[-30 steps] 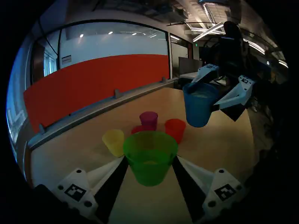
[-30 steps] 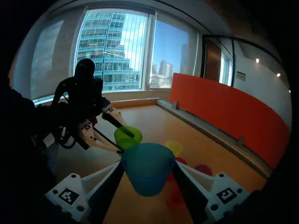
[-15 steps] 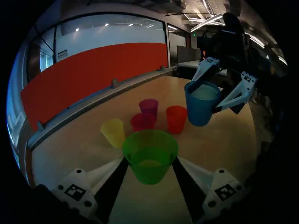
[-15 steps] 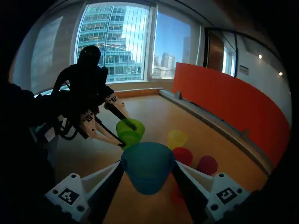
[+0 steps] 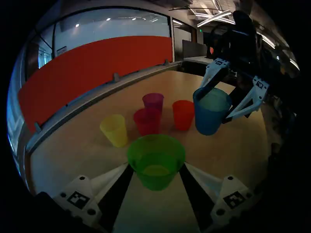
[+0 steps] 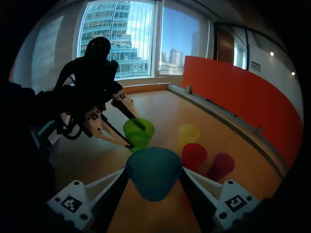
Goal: Pour water
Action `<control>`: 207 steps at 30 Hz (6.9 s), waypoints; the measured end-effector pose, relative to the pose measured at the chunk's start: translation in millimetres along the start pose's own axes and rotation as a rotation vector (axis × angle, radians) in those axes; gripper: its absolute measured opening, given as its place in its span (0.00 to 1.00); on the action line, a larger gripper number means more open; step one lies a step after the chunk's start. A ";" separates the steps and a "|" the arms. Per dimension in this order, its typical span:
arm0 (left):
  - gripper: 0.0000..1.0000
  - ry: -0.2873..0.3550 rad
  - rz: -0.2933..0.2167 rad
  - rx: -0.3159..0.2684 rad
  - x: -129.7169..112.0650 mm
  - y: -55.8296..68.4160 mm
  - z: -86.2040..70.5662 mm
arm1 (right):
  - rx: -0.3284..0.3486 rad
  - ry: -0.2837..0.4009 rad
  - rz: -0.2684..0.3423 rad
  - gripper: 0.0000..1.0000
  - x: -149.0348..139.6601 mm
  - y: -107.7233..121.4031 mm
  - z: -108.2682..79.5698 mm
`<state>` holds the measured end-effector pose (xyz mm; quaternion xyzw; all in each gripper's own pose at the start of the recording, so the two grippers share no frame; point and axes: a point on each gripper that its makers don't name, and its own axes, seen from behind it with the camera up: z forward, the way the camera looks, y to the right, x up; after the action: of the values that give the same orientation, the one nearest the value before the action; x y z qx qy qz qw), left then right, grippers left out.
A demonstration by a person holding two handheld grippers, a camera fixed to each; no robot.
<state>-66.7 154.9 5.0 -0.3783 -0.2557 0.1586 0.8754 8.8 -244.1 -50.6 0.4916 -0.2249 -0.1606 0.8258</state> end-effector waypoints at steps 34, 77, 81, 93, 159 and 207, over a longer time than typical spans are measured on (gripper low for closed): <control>0.82 -0.080 -0.019 -0.046 -40.8 4.8 34.7 | 0.011 -0.042 0.018 0.92 -36.4 -4.0 25.7; 0.83 -0.182 -0.011 -0.042 -77.9 7.9 20.1 | 0.021 -0.047 0.037 0.92 -48.6 -13.6 36.7; 0.83 -0.193 -0.005 -0.034 -85.1 8.1 14.8 | 0.026 -0.048 0.043 0.92 -50.9 -15.8 40.4; 0.83 -0.194 -0.014 -0.014 -94.4 4.7 -0.3 | 0.035 -0.064 0.058 0.92 -61.5 -20.7 51.8; 0.83 -0.138 -0.036 0.064 -79.7 -5.0 -34.0 | -0.092 -0.076 0.081 0.99 -94.0 -9.7 -10.9; 0.83 0.331 -0.291 0.547 -13.9 -76.0 -112.1 | -0.658 0.274 0.280 0.99 -58.7 84.6 -114.6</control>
<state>-8.0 32.9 -8.4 -0.1101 -0.1097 0.0312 0.9874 23.5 -91.4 -36.0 0.1815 -0.1139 -0.0426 0.9758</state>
